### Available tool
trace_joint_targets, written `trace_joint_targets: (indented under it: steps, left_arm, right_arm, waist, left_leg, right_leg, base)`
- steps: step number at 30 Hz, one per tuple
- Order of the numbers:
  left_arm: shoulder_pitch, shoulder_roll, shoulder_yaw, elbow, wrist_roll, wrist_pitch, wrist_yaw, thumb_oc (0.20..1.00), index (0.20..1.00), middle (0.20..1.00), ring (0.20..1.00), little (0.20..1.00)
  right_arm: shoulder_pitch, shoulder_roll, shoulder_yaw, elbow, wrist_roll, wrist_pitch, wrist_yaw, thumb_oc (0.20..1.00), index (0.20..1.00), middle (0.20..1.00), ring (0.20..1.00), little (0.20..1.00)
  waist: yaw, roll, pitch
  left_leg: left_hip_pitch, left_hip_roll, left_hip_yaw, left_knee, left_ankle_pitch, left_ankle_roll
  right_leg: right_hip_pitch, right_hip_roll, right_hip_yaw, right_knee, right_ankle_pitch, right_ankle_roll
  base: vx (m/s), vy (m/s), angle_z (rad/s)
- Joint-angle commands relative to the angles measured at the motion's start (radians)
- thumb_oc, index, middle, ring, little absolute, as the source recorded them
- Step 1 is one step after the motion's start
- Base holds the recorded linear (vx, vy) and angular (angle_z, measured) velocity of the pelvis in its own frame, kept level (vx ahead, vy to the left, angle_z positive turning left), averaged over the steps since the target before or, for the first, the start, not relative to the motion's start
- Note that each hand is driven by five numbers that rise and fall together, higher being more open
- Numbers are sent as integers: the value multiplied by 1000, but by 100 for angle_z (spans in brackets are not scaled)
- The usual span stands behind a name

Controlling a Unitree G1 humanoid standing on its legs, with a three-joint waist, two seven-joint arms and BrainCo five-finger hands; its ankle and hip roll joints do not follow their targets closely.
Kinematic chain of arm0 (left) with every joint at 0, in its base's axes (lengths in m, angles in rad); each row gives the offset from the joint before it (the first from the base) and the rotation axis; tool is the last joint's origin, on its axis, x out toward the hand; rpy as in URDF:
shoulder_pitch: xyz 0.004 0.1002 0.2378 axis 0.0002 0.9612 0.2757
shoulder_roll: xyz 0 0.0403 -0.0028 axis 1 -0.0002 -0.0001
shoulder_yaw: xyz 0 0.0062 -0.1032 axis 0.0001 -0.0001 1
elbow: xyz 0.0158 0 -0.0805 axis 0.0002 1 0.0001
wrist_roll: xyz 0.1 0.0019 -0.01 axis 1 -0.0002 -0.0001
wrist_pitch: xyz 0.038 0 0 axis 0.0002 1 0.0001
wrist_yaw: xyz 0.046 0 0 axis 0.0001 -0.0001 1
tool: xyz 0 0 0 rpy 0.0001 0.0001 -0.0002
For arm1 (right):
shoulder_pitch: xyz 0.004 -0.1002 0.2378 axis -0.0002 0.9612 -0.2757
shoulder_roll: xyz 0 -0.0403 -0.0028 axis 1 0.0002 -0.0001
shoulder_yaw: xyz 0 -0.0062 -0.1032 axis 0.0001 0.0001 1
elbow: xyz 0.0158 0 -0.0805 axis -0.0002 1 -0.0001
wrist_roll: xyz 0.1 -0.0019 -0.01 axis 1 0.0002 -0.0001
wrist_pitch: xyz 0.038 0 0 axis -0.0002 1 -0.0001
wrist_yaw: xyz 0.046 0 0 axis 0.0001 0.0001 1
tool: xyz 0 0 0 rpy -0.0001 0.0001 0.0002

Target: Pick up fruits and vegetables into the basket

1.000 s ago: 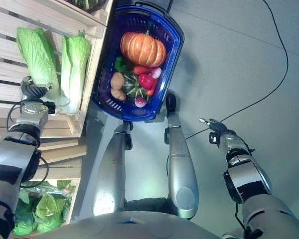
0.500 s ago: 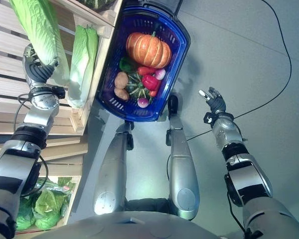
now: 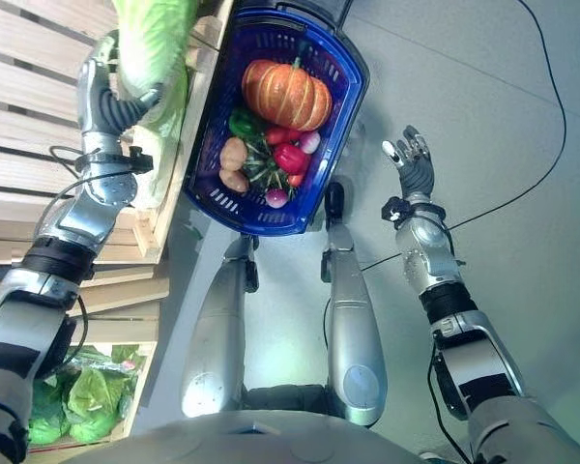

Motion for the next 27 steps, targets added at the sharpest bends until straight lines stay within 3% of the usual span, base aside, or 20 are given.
trace_joint_targets:
  steps: [1,11,27]
  left_arm:
    - [-26,-17,-30,-102,59,-89,-53,200,200,200,200,200]
    - [-41,-27,-130,-181,55,-111,-171,200,200,200,200,200]
    - [-31,-44,-189,-269,38,-113,-311,200,200,200,200,200]
  right_arm:
    - [38,-28,-26,-111,5,-58,48,1000,1000,1000,1000,1000]
    - [29,-30,40,-231,9,-32,119,1000,1000,1000,1000,1000]
    - [12,-33,125,-368,102,49,236,1000,1000,1000,1000,1000]
  waist:
    - [-11,41,-30]
    - [-23,38,-30]
    - [-17,22,-30]
  left_leg:
    - [-3,-44,33,-88,44,14]
    - [3,-34,52,-100,49,14]
    - [2,-29,53,-108,55,13]
  right_leg:
    - [62,44,-67,47,-113,26]
    - [62,46,-57,37,-105,35]
    - [61,47,-59,29,-96,44]
  base:
    - [10,24,-8]
    - [9,13,-4]
    - [0,0,0]
